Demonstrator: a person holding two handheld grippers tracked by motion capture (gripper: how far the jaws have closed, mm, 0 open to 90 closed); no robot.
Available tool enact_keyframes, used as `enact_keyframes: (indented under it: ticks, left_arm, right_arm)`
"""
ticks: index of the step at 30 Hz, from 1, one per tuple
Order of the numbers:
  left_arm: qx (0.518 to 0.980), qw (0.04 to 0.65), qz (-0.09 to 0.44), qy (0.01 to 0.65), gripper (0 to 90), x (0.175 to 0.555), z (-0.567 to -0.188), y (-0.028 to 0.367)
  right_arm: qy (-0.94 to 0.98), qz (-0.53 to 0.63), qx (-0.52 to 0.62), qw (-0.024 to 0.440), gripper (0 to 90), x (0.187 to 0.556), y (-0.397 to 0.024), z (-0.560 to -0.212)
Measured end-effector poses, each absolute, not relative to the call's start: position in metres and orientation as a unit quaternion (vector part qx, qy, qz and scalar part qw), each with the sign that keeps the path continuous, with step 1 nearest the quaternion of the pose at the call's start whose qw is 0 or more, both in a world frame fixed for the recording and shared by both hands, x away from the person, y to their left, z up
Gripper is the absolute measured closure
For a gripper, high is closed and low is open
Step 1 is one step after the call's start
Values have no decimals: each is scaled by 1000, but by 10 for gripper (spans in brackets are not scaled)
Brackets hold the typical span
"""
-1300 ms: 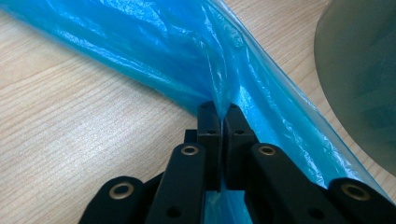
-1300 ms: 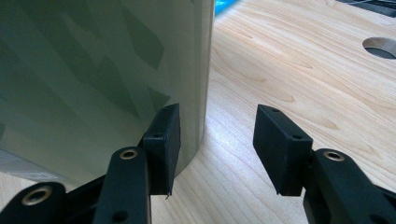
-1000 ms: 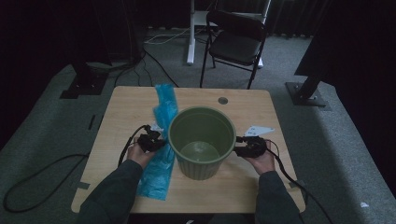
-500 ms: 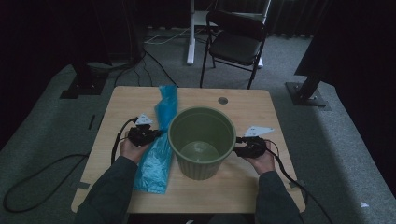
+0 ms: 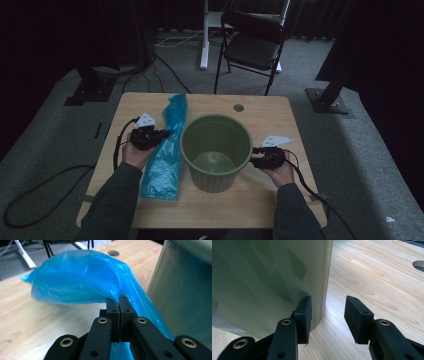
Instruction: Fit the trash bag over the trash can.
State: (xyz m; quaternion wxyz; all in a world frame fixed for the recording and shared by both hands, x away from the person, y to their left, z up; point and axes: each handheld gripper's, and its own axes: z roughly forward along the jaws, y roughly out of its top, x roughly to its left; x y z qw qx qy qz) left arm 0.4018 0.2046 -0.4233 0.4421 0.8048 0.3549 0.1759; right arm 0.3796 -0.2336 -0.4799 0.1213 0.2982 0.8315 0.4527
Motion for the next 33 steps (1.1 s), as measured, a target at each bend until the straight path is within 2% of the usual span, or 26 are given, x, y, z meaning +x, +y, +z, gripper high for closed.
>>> enact_keyframes:
  ticks: [33]
  left_arm:
    - [777,511,209,302,885,398,-346,192]
  right_arm:
    - [837,449,292,113,576,381,-234,-483]
